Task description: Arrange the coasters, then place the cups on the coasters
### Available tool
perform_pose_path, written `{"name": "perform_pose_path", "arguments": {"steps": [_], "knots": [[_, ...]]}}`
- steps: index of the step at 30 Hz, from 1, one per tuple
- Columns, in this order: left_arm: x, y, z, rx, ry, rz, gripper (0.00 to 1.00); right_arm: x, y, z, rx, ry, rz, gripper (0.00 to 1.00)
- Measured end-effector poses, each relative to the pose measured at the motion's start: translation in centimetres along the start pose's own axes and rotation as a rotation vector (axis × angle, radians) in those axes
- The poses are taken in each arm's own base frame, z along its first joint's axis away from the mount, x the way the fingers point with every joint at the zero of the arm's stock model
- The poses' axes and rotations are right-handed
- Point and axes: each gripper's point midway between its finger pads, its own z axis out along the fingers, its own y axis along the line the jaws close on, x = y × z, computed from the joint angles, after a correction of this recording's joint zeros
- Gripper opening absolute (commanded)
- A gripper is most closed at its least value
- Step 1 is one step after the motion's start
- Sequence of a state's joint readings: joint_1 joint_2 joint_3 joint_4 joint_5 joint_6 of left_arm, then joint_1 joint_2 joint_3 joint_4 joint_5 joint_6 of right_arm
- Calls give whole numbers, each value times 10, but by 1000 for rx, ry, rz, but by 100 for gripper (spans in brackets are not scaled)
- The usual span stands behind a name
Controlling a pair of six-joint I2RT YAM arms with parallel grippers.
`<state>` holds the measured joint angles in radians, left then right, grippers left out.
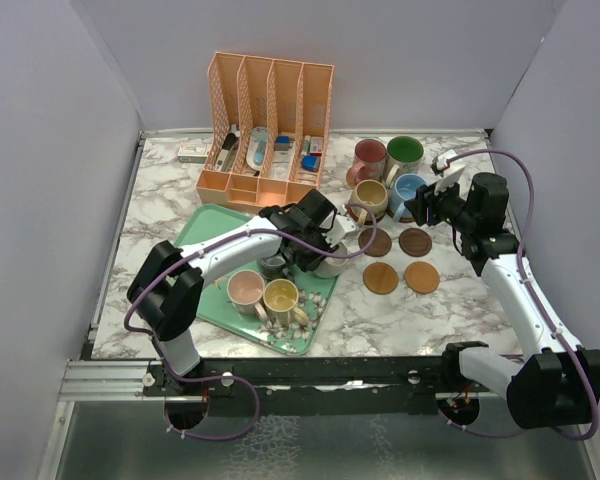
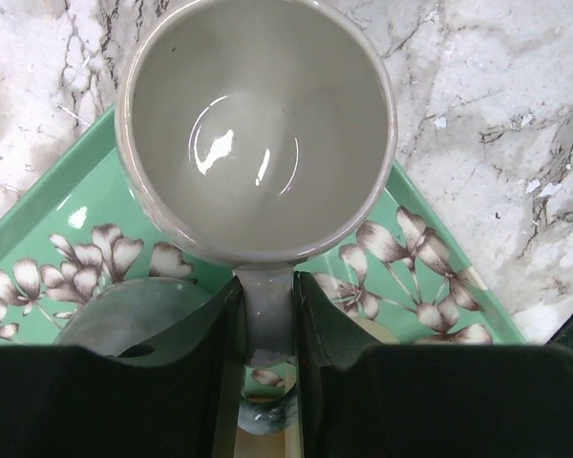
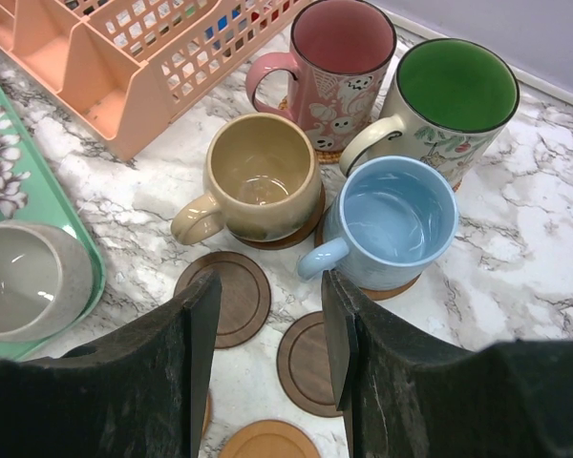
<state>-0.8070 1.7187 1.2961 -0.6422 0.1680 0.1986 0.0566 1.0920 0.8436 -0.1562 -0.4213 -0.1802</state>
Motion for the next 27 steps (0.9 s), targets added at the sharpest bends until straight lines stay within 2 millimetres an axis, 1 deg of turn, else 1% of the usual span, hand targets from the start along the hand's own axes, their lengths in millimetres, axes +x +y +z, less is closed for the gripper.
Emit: {"name": "perform_pose_path", "arguments": {"steps": [7,18,21,23,27], "knots": [[0,-5,-10,22,-9,23,0,0,1,0,-3,-1,0,47],[-11,-16,-19,70,-60,70,0,0,0,0,0,-1,0,47],[-19,-17,-22,79,-84,81,0,-1,-2,-2,7,-4,1,47],[-29,-16,-25,79,-112,89,0,-1,-5,-3,19,-4,2,47],[-54,-15,-29,78,-202,113,0,0,-13,-5,52,1,14,47]]}}
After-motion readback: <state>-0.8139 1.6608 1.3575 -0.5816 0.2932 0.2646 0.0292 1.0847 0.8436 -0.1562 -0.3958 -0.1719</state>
